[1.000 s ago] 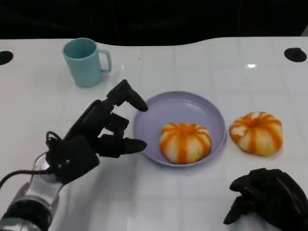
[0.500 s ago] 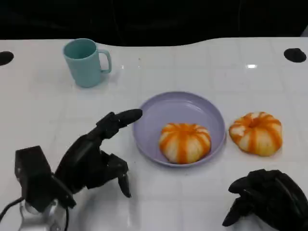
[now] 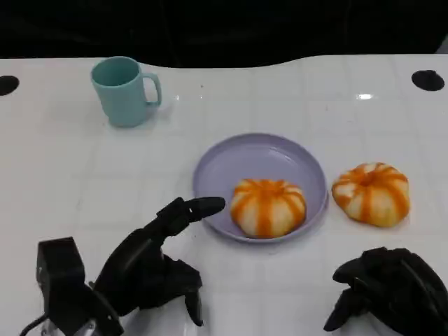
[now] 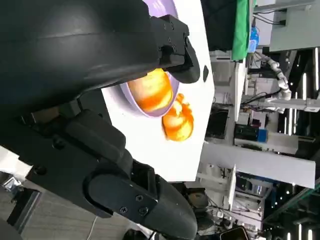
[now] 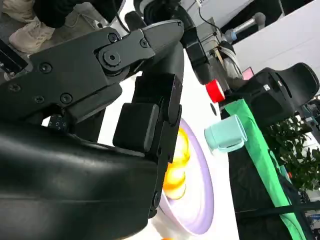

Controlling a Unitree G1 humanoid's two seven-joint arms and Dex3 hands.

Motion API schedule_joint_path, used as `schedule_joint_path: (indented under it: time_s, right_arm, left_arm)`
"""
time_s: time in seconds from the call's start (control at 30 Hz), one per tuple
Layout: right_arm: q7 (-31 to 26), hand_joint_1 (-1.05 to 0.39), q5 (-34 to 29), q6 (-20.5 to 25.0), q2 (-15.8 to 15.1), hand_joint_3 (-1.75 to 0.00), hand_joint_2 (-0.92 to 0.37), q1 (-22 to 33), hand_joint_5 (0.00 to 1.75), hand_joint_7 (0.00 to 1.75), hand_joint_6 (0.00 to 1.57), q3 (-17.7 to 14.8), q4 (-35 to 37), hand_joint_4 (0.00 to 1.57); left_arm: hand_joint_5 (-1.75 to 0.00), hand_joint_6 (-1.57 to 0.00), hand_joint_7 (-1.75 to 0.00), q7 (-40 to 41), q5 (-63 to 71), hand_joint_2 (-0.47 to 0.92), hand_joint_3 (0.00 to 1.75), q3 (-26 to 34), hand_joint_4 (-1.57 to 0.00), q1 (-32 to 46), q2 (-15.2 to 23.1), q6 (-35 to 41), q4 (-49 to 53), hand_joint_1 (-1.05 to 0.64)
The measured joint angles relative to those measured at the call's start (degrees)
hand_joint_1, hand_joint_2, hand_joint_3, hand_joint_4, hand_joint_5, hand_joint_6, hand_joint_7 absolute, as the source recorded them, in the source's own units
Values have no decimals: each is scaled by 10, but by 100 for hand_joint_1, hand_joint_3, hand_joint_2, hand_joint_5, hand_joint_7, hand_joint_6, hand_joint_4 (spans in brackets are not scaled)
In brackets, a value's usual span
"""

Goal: Grasp the bread from the table and place it into the plate.

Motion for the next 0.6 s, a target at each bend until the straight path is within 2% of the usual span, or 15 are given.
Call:
schedule_joint_path:
  time_s: [0.27, 0.6]
  right_arm:
    - [9, -72, 0, -9, -1, 0, -77, -1, 34, 11, 157, -2, 17, 157]
    - [12, -71, 3, -11, -2, 0, -78, -2, 31, 10, 157, -3, 20, 157]
  left_arm:
    - [-72, -157, -60, -18, -15, 66, 0, 11, -157, -2, -12, 35, 9, -105]
    - [-35, -157, -21, -109, -78, 56, 0, 52, -157, -36, -10, 173, 39, -104]
